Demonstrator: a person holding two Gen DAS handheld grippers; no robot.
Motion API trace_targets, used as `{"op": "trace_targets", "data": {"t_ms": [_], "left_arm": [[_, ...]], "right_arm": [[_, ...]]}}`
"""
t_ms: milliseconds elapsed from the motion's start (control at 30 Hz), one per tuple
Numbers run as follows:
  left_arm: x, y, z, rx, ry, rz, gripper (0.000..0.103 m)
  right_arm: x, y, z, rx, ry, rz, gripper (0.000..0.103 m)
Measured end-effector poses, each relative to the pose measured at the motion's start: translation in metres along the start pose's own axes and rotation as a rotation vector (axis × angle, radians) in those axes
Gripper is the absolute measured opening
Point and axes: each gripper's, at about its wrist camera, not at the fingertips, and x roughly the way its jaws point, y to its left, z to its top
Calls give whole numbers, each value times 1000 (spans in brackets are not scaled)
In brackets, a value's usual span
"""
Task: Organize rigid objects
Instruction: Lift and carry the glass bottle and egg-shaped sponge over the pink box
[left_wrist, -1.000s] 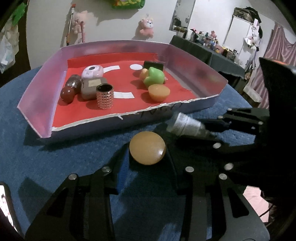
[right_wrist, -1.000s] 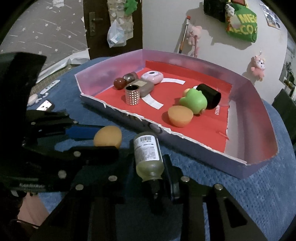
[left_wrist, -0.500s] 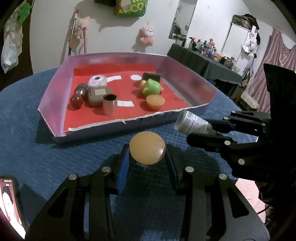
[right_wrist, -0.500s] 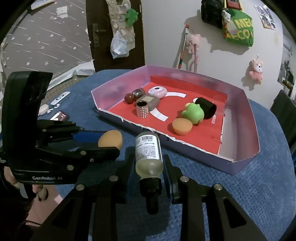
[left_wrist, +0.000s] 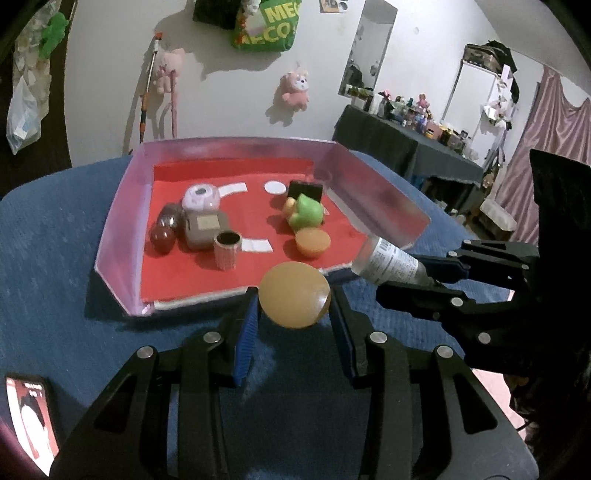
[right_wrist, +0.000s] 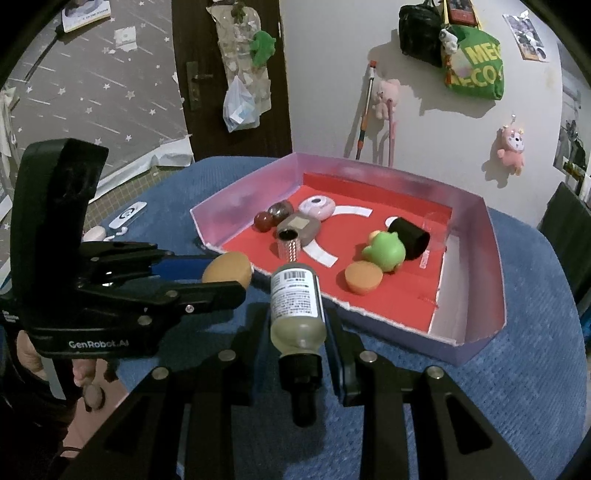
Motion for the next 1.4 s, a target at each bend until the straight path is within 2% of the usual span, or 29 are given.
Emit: {"op": "trace_targets", "data": {"t_ms": [300,667,933,1267,1400], "left_arm": [[7,-1,26,16,-18,5,36],[44,15,36,-20,99,-20,36],[73,30,36,-58,184,-26,36],[84,40,32,-72,209,-15,36],[87,44,31,-68,215,12,36]], "right_arm": [[6,-13,15,6,-7,-8,31],[34,-41,38,50,55,15,31],[68,-54,45,88,148,79,31],[96,-56,42,128,221,168,31],[101,-55,42,141,242,192,30]]}}
